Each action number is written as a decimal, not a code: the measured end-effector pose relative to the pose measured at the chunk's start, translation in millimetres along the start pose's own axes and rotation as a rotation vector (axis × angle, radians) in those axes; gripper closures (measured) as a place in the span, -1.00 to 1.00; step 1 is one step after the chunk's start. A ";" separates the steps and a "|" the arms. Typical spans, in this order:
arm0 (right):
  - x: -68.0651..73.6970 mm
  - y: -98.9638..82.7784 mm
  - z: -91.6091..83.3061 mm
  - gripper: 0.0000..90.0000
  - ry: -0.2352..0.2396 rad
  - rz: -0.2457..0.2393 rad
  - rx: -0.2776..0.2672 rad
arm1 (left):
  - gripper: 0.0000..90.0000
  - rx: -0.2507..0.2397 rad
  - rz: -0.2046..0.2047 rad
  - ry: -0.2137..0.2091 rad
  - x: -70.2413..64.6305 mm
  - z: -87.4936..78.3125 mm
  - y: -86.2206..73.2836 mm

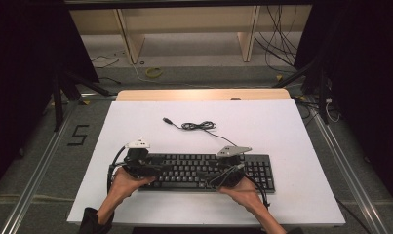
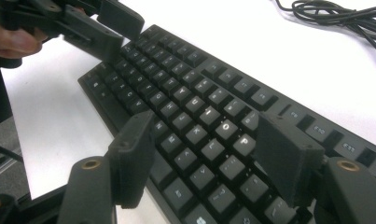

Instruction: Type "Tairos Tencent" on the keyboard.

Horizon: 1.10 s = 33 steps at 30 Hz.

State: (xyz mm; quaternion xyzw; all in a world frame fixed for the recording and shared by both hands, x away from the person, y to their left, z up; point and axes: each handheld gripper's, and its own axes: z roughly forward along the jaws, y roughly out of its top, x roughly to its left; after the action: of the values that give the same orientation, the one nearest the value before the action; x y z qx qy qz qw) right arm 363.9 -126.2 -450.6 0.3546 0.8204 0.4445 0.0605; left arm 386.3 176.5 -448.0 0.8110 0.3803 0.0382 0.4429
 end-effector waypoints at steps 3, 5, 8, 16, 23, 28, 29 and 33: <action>-0.5 -1.9 -3.4 -0.14 -0.005 -0.002 -0.009 | 0.31 0.011 0.020 0.006 -1.7 3.9 2.7; -0.1 -2.6 -5.5 -0.14 -0.005 0.002 -0.012 | 0.43 0.018 0.026 0.004 -2.1 7.3 4.5; 1.2 -4.3 -8.9 -0.14 -0.008 -0.003 -0.020 | 0.61 0.031 0.033 0.003 -3.8 13.3 5.2; 1.8 -8.5 -16.7 -0.16 -0.010 0.003 -0.033 | 0.94 0.089 0.057 0.013 -7.2 26.3 6.4; 0.8 -12.5 -21.8 -0.19 -0.017 0.010 -0.047 | 0.98 0.103 0.059 0.016 -6.1 33.2 7.2; 1.1 -15.2 -25.2 -0.19 -0.020 0.010 -0.055 | 0.98 0.115 0.059 0.019 -4.9 38.0 8.2; 1.4 -15.6 -26.1 -0.20 -0.019 0.012 -0.054 | 0.98 0.116 0.060 0.019 -5.1 39.2 8.3; 1.1 -17.3 -28.2 -0.20 -0.021 0.011 -0.060 | 0.98 0.133 0.065 0.026 -4.6 42.5 8.4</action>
State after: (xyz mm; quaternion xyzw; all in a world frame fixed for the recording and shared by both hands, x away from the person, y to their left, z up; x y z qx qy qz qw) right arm 342.3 -150.9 -446.9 0.3617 0.8040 0.4656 0.0771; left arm 404.8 141.6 -466.2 0.8499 0.3612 0.0375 0.3818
